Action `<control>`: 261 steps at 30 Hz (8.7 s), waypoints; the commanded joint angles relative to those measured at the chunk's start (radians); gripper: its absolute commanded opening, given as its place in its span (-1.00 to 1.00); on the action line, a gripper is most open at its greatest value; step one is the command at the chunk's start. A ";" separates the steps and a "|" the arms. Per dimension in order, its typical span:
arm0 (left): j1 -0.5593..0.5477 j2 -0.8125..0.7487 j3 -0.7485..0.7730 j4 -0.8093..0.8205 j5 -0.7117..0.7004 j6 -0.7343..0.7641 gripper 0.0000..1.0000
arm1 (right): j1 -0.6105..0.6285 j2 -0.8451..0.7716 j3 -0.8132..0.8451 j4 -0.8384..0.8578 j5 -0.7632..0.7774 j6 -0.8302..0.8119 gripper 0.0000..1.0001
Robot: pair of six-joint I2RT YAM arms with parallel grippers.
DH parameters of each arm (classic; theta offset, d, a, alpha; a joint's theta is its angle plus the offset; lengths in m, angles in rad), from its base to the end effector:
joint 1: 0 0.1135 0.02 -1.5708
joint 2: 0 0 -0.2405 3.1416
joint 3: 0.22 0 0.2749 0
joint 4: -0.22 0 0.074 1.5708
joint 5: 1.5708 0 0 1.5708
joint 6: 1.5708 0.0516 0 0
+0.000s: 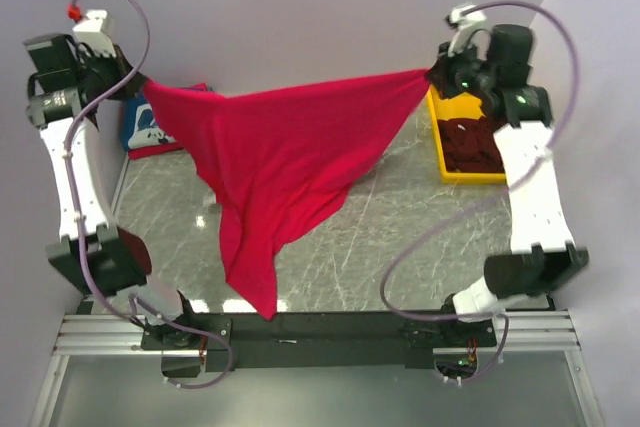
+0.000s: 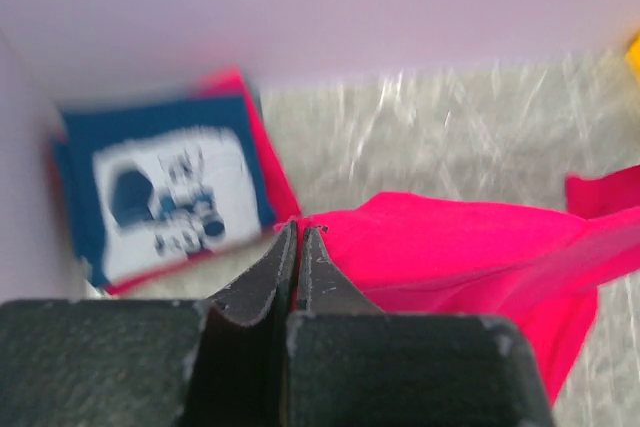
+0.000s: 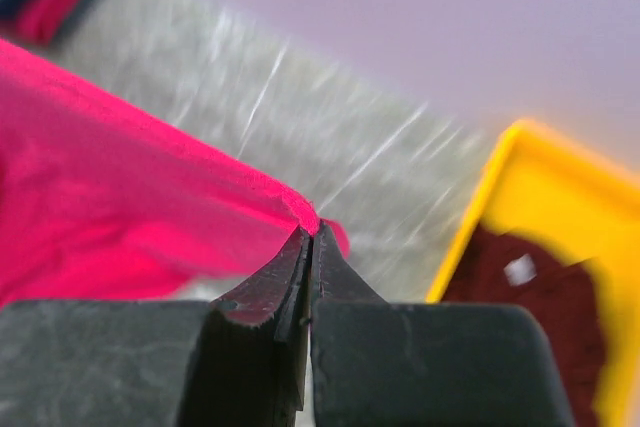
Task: Fold and stack the t-shirts
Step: Flatten the tshirt out, then fold the tshirt
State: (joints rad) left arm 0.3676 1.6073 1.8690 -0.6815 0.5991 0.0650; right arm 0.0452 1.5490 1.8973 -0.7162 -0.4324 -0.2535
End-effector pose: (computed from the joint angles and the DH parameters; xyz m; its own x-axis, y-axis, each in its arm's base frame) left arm 0.3640 0.1090 0.4337 -0.3676 -0.0841 -0.9262 0.2081 0.9632 -0.1700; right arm 0.3579 0.0378 0.4584 -0.2396 -0.2388 -0.9411 -0.5079 0.8569 -0.0881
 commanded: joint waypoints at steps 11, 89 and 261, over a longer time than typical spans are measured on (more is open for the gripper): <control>0.024 -0.647 -0.125 0.362 -0.116 -0.096 -0.99 | -0.005 -0.692 -0.317 0.556 0.257 0.008 -1.00; -0.573 -0.230 -0.722 0.155 -0.562 -0.037 -0.99 | 0.007 0.586 -0.033 0.649 0.205 -0.127 -1.00; -0.555 0.198 -0.602 -0.253 -0.418 0.248 0.22 | 0.044 0.573 -0.067 -0.253 0.379 -0.412 -1.00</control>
State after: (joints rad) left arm -0.1791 1.8175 1.2930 -0.9466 0.2356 0.3222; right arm 0.0952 2.1548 1.7737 -0.9421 -0.0219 -0.6735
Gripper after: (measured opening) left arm 0.616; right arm 0.010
